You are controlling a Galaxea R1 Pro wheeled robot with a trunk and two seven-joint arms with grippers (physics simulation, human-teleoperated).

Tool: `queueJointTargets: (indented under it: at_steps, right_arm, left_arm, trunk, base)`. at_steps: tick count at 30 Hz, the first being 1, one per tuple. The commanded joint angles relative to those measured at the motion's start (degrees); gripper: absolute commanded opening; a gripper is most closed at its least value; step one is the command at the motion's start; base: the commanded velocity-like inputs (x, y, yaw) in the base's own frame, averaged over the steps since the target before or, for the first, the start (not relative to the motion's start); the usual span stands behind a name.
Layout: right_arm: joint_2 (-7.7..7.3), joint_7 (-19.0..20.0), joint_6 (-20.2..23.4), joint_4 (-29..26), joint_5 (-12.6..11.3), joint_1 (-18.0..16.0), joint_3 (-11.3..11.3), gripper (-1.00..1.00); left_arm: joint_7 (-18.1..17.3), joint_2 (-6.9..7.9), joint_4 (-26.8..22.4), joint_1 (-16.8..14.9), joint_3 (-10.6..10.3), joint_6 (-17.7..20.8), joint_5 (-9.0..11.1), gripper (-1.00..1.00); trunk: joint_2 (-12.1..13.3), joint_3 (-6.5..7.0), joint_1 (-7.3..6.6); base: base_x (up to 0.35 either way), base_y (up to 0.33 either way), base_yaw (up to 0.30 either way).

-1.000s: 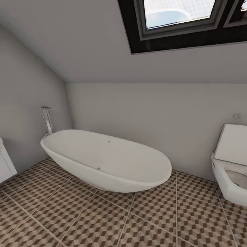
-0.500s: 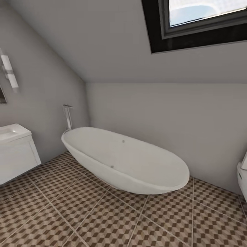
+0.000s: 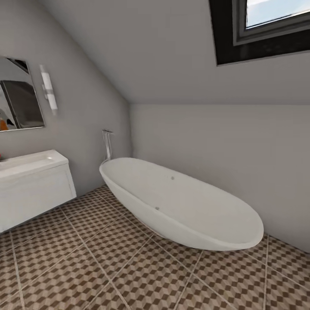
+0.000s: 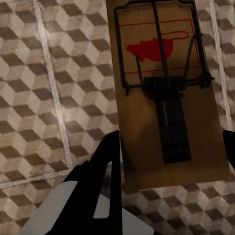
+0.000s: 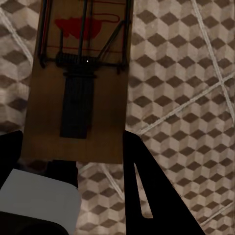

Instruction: Take the four mousetraps from the cabinet in the bathroom and place them on the bathroom floor. Make sure all four end up on the same floor surface, and ensure that at least two of them are either under or directly next to the same bathroom sink.

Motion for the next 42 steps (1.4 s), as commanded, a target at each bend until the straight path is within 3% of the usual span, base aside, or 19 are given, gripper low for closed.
queueJointTargets:
  at_steps: [1,17,42]
  right_arm:
    - [0.02,-0.21,0.15,0.12,0.15,-0.08,0.21,-1.00]
    - [0.03,-0.16,0.33,0.03,0.41,-0.08,0.21,-1.00]
    - [-0.02,-0.21,0.19,0.03,0.50,-0.08,0.21,-1.00]
  left_arm:
    - [0.04,0.00,0.03,-0.03,-0.47,-0.14,0.34,-1.00]
    - [0.04,0.09,0.03,-0.03,-0.55,0.06,0.33,-1.00]
    - [0.04,0.17,0.03,-0.01,-0.55,-0.03,0.66,-1.00]
  trunk:
    - [-0.03,-0.06,0.00]
    - [-0.03,-0.06,0.00]
    - [-0.03,-0.06,0.00]
  base:
    - [0.029,0.000,0.270]
    - [0.282,0.000,0.072]
    - [0.324,0.000,0.273]
